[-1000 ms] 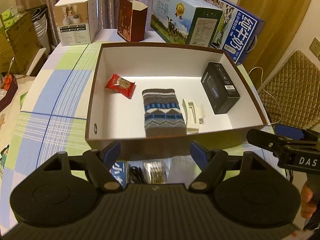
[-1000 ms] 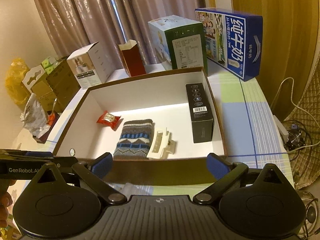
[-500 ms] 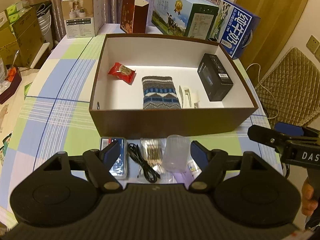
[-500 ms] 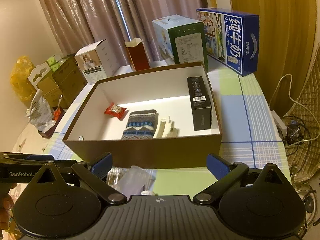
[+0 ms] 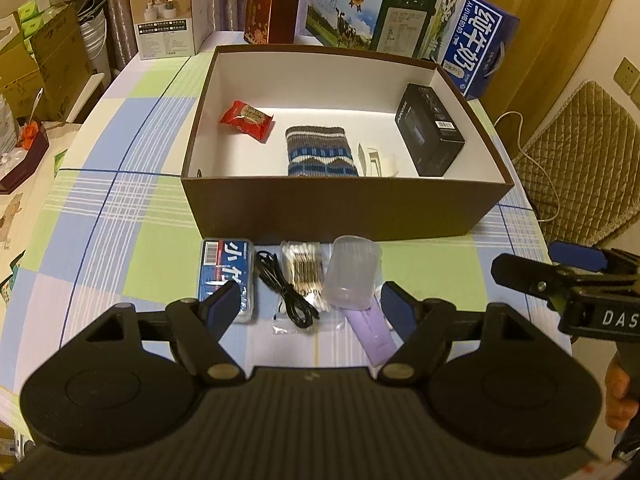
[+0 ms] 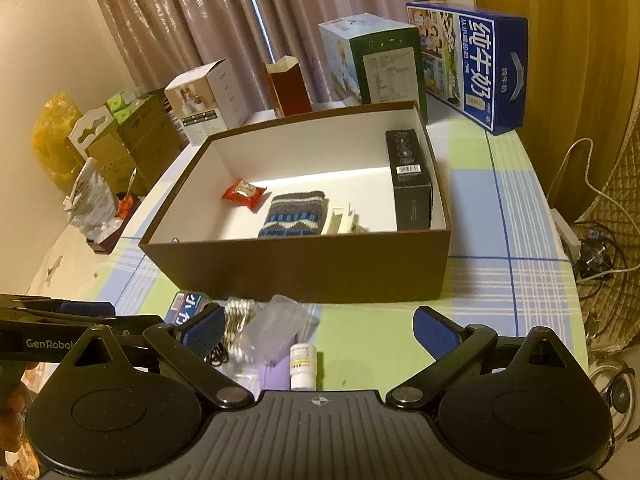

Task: Organize objects
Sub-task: 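Withdraw both tools from the brown box toward the remaining items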

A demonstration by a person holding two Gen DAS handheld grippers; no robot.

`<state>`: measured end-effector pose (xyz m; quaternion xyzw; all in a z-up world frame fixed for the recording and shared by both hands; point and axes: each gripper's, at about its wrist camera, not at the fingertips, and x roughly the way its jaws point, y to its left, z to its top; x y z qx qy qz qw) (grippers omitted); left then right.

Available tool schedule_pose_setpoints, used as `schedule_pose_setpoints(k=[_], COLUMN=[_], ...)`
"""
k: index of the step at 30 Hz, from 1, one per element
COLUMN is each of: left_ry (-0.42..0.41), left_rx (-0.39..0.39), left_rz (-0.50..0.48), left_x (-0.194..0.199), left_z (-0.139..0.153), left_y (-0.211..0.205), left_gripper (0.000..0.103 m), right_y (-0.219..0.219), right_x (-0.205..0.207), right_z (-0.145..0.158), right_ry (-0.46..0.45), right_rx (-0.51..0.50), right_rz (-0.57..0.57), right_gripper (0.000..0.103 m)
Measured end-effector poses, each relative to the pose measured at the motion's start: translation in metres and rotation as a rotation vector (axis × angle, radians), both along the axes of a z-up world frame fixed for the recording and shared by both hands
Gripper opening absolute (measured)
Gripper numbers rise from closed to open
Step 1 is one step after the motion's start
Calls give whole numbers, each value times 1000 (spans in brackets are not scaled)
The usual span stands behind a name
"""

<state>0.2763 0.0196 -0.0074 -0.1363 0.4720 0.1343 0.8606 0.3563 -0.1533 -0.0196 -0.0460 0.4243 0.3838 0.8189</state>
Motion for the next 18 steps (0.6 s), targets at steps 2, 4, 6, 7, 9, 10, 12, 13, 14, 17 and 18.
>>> schedule_pose_setpoints(k=[2,4,6,7,9,10,12,13,14,17,18], left_ry=[5,14,23,28,40,45,59,63,69,84,88], left_rx=[1,0,-1,-2,-3,-5,-9,-11,-14,-14,-16], left_rz=[4,6,13,16,29,32,39,40,42,49,52], left_x=[-2,-5,-7,-9,-13,-15,-18,-19,-21,-25,-26], left_z=[-1,-3,-6,-8,-12,-14,-18,-20,-23,-28,-30], left_y=[-1,-2,-1,-1,-1,0,1,2,3,4,4], left_gripper=[74,74,74,74,74,74,74,74,74,74,74], right_y=[-2,-3,-4,-4,-5,-5,-5,-5,-6,-5,-5], right_x=[-2,-3,-5,-5,-6,-6,-8,-9,-10,-12,-13], right_z=[-2,-6,-10,-13,-18,-20,-24,-26,-28,-35,-37], right_ry=[6,15,27,33,44,48,55,59,63,74,79], right_rx=[-4,-10,-18,-23,-35,-38,-44,-47,-51,-65,-70], right_rz=[4,7,9,10,13,15,19,20,21,22,23], right_gripper=[98,98,98,98,98,98,98,98,98,98,98])
